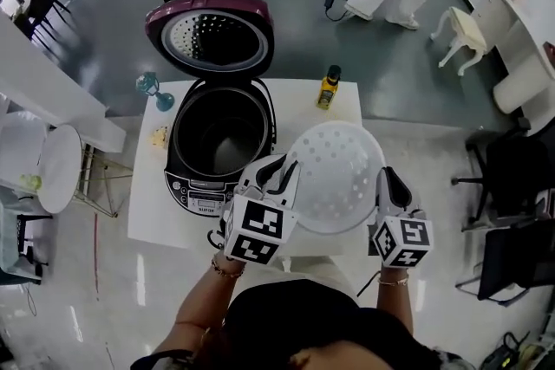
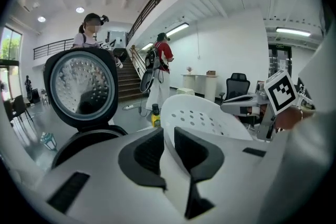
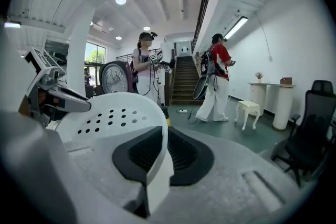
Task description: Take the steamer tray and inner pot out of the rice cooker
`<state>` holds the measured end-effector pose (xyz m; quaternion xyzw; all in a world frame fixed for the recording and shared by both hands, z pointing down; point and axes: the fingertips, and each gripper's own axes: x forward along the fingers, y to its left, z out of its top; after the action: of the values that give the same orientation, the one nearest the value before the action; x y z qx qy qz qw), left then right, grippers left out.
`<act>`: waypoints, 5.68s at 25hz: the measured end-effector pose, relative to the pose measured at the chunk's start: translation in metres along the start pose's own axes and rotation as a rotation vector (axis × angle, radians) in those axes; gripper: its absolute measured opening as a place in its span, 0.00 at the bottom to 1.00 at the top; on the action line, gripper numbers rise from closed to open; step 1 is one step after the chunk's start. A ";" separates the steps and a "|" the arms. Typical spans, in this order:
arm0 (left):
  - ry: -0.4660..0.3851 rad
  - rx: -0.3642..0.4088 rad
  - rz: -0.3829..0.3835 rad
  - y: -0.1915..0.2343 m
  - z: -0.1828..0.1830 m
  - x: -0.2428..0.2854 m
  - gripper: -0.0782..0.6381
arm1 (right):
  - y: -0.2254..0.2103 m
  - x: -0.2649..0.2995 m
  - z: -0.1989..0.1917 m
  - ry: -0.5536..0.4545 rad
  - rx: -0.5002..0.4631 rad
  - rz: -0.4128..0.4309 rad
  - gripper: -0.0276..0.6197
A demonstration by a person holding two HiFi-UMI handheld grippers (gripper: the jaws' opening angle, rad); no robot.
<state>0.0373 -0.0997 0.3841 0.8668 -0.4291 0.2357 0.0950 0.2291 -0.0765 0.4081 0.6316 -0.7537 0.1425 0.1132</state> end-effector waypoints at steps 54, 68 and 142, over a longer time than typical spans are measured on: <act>0.275 -0.616 0.286 0.020 -0.185 0.205 0.23 | -0.045 0.293 -0.122 0.284 -0.338 0.520 0.10; 0.260 -0.442 0.244 0.001 -0.170 0.172 0.40 | -0.077 0.260 -0.105 0.239 -0.183 0.375 0.26; 0.372 0.006 0.032 0.289 -0.150 -0.002 0.54 | 0.244 0.218 -0.036 0.381 -0.304 0.195 0.41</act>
<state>-0.2405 -0.2204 0.5032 0.8016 -0.4169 0.3948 0.1663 -0.0501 -0.2247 0.5007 0.4933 -0.7889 0.1541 0.3324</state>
